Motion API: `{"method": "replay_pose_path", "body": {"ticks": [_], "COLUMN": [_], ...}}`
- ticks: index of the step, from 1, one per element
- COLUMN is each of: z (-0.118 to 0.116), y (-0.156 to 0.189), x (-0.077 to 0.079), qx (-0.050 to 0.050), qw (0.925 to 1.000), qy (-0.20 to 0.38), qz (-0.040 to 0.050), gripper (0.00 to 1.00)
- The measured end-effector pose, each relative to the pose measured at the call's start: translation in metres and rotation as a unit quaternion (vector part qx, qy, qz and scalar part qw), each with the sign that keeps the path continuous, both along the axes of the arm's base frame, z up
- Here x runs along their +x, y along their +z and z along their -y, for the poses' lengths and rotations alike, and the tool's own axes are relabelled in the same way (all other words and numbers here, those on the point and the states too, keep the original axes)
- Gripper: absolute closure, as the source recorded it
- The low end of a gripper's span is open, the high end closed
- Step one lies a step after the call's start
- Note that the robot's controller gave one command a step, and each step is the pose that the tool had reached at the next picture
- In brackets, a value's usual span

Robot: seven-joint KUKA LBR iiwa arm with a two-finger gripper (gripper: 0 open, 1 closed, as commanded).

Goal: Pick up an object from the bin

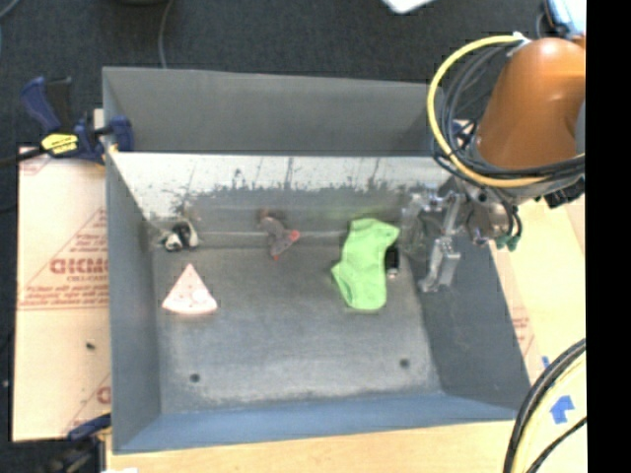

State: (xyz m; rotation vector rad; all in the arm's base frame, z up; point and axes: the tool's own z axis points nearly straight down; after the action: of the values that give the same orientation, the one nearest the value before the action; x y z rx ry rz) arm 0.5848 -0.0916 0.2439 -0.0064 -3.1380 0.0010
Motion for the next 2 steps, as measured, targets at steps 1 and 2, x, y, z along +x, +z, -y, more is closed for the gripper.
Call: {"method": "replay_pose_path", "body": {"ticks": [1,2], "z": [0.012,0.048], "y": [0.008,-0.174], "x": [0.004,-0.023], "qx": [-0.001,-0.002], "qw": [0.9962,0.9623], "qy": [0.088,0.272], "qz": [0.0036,0.0053], "gripper": [0.00,0.00]}}
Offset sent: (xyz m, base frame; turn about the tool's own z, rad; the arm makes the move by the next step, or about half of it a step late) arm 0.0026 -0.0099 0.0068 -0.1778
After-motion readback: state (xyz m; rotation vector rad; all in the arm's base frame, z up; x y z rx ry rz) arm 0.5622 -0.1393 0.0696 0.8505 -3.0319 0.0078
